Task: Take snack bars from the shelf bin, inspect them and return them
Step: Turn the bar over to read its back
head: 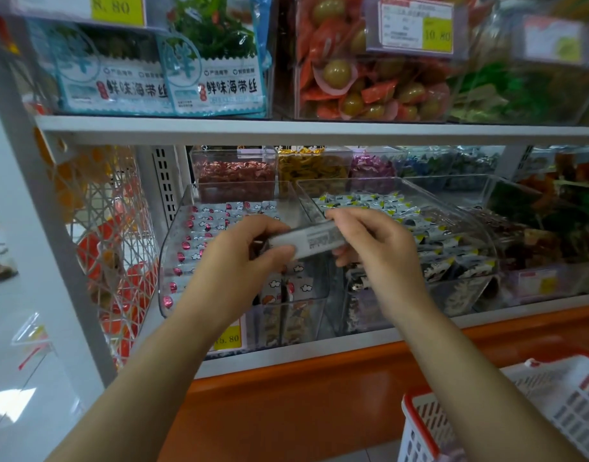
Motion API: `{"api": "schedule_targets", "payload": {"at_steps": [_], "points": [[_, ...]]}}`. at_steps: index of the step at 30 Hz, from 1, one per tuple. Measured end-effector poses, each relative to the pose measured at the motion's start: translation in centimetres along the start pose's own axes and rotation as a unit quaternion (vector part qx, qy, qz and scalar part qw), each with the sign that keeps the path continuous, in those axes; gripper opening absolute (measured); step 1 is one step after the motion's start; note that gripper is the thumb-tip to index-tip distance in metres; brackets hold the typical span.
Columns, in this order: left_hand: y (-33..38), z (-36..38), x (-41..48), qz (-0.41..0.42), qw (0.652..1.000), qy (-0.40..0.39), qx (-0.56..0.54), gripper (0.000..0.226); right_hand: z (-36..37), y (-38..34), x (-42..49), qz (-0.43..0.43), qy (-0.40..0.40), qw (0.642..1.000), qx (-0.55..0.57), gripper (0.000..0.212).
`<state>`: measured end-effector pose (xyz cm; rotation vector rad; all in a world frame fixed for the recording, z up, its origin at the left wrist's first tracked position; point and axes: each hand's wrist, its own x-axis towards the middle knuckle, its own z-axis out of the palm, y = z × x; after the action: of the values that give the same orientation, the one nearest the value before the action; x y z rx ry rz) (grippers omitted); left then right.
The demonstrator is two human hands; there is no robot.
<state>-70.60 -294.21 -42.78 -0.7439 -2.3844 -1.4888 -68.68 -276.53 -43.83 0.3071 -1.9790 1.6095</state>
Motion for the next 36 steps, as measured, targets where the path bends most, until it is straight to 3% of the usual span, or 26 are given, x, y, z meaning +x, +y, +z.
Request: {"api": "schedule_targets", "payload": {"at_steps": [3, 5, 7, 9, 11, 14, 16, 20, 28, 32, 36], "points": [[-0.3, -0.1, 0.5, -0.008, 0.998, 0.018, -0.058, 0.024, -0.9, 0.2, 0.6, 0.008, -0.084, 0.996, 0.007, 0.036], [-0.4, 0.3, 0.9, -0.011, 0.996, 0.018, -0.086, 0.021, -1.1, 0.4, 1.0, -0.001, -0.076, 0.997, -0.014, 0.041], [-0.7, 0.8, 1.4, -0.017, 0.995, 0.033, -0.094, 0.021, -1.1, 0.5, 1.2, -0.002, -0.033, 0.999, 0.001, 0.030], [-1.3, 1.1, 2.0, -0.025, 0.997, 0.066, -0.030, 0.031, -1.1, 0.7, 1.5, -0.006, 0.013, 1.000, 0.000, 0.017], [-2.1, 1.2, 2.5, -0.008, 0.991, 0.083, 0.106, 0.023, -1.3, 1.0, 1.8, -0.015, 0.039, 0.999, -0.033, 0.011], [-3.2, 1.7, 2.7, 0.018, 0.965, 0.015, 0.262, 0.017, -1.5, 1.3, 2.4, -0.027, 0.046, 0.990, -0.132, 0.018], [-3.5, 2.3, 2.3, 0.013, 0.953, -0.021, 0.301, 0.021, -1.4, 1.2, 3.0, -0.043, 0.037, 0.979, -0.197, 0.027], [-3.7, 2.5, 2.1, 0.009, 0.951, -0.018, 0.307, 0.017, -0.6, 0.8, 4.1, -0.059, -0.028, 0.963, -0.260, 0.027], [-3.8, 2.2, 2.1, -0.004, 0.960, -0.031, 0.279, 0.006, 0.3, 0.2, 6.2, -0.088, -0.177, 0.896, -0.398, 0.044], [-3.9, 2.1, 2.1, -0.006, 0.961, -0.039, 0.272, 0.007, 2.1, 1.3, 6.3, -0.112, -0.180, 0.832, -0.512, 0.050], [-3.8, 1.4, 2.6, -0.020, 0.966, -0.049, 0.251, 0.010, 2.9, 2.4, 6.0, -0.118, -0.201, 0.794, -0.561, 0.042]]}}
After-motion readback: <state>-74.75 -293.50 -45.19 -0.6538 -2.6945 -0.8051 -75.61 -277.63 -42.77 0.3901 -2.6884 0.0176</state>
